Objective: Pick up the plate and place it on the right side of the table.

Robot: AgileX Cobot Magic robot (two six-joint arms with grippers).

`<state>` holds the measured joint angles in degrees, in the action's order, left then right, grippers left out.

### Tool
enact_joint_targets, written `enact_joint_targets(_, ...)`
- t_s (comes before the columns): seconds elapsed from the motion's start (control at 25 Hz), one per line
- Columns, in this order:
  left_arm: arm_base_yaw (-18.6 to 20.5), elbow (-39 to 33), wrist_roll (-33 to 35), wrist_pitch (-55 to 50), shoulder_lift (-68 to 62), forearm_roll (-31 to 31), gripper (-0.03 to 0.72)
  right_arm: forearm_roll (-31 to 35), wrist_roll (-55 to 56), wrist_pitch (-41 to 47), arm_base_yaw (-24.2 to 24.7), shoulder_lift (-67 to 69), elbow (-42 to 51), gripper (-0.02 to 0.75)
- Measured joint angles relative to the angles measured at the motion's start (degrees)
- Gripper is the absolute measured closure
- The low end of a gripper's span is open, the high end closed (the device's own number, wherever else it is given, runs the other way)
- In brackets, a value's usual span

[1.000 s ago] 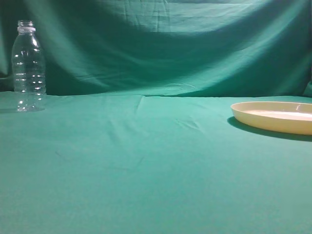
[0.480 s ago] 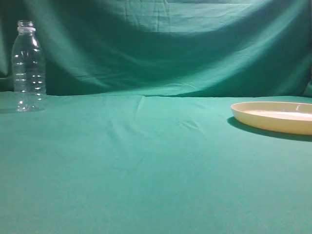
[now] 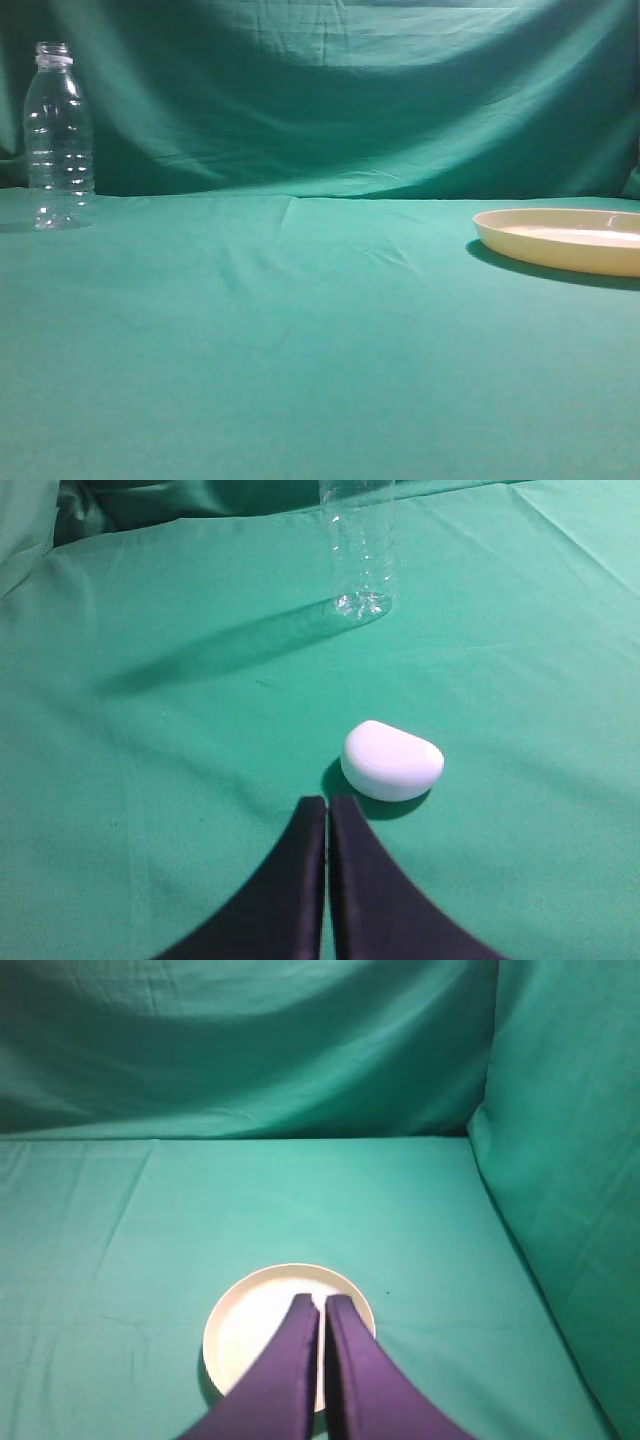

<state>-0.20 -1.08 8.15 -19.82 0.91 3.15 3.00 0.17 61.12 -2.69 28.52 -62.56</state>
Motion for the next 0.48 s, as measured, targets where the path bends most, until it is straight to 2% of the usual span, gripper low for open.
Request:
enact_joint_targets(0.24,0.0,0.0,0.0,0.0,0.0,0.0,0.688,0.86,-1.77,-3.1,0.0,-13.27,10.15,0.738)
enact_joint_targets(0.48,0.0,0.0,0.0,0.0,0.0,0.0,0.688,0.14,-1.86,-13.64,0.0,-26.49,22.55,0.738)
